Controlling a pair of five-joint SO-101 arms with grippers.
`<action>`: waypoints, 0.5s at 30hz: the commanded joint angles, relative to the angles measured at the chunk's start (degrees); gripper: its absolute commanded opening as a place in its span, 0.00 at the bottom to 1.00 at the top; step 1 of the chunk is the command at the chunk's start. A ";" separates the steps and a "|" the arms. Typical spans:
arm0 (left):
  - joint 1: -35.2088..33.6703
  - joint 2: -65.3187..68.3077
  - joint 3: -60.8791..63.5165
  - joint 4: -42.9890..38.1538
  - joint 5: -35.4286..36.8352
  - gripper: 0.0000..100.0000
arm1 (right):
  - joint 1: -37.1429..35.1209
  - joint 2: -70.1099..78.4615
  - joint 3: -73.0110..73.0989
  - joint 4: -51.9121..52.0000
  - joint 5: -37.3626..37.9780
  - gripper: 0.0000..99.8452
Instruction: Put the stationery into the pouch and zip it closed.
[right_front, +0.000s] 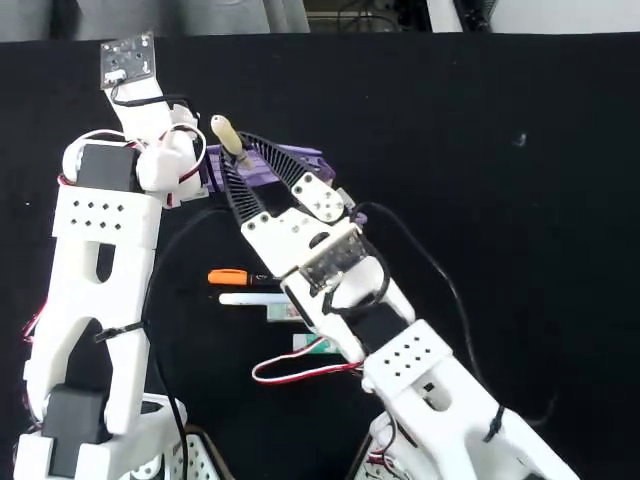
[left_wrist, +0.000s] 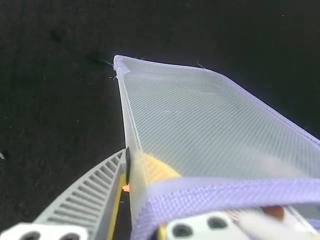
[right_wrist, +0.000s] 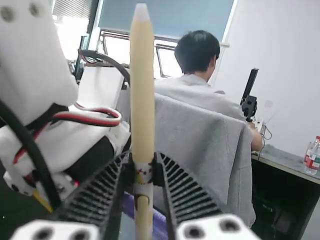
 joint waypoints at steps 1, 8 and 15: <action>0.04 -0.79 -3.21 0.26 0.79 0.03 | 1.14 0.57 -0.13 -1.14 -4.75 0.01; 0.04 -0.79 -3.21 0.26 0.79 0.03 | 6.59 2.51 0.75 -1.14 -8.97 0.02; 0.04 -0.79 -3.21 0.26 0.79 0.03 | 5.54 2.77 0.75 -1.14 -8.62 0.20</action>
